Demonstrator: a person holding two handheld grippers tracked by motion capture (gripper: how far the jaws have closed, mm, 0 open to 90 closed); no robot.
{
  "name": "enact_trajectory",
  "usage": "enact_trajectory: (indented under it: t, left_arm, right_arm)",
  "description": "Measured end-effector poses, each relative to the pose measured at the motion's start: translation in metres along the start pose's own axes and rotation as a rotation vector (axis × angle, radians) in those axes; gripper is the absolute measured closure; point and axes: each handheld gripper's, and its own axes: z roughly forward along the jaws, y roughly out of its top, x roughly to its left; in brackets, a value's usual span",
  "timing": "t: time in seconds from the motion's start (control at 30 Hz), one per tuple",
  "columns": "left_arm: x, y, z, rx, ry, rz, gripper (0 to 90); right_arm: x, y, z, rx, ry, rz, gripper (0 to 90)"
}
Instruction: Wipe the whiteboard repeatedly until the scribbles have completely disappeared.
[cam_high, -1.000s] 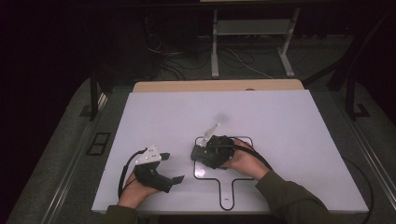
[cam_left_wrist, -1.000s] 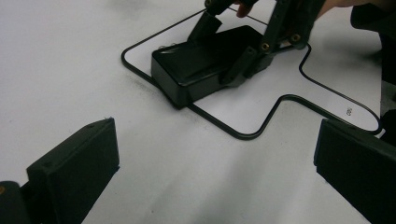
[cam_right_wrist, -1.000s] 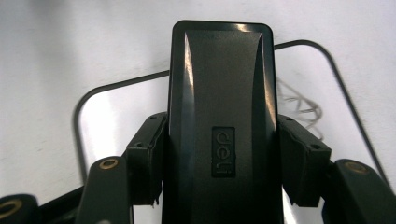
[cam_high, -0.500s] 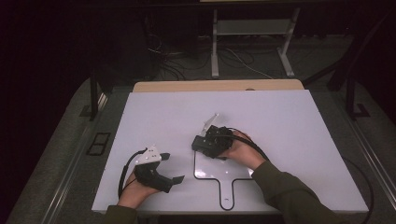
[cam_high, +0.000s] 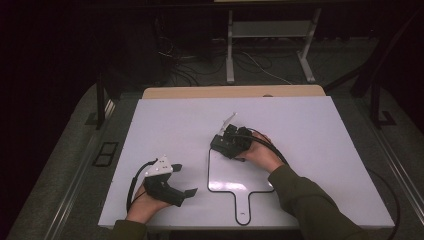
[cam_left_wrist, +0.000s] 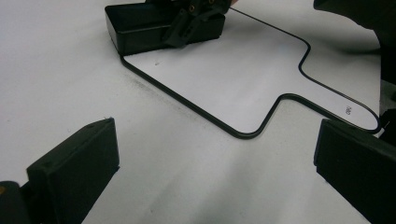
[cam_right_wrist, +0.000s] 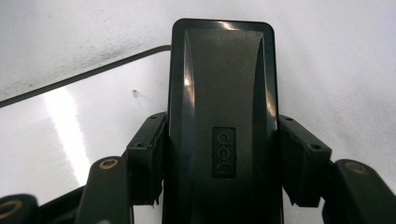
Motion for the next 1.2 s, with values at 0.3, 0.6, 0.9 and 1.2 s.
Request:
enact_trajectory:
  t: [0.3, 0.6, 0.9, 1.2]
  left_arm:
    - [0.000, 0.000, 0.002, 0.004, -0.003, -0.001, 0.0]
    - [0.000, 0.000, 0.001, 0.003, -0.002, 0.001, 0.0]
    - [0.000, 0.000, 0.000, 0.004, -0.002, 0.001, 0.0]
    - [-0.001, 0.000, 0.001, 0.002, -0.002, 0.001, 0.0]
  right_arm:
    - [0.008, 0.005, 0.001, 0.002, 0.016, -0.012, 38.7]
    - [0.026, 0.011, 0.001, 0.016, 0.045, -0.064, 38.8]
    - [0.009, 0.013, 0.004, 0.029, -0.008, -0.027, 38.7]
    - [0.028, 0.013, 0.001, 0.032, 0.041, -0.065, 38.7]
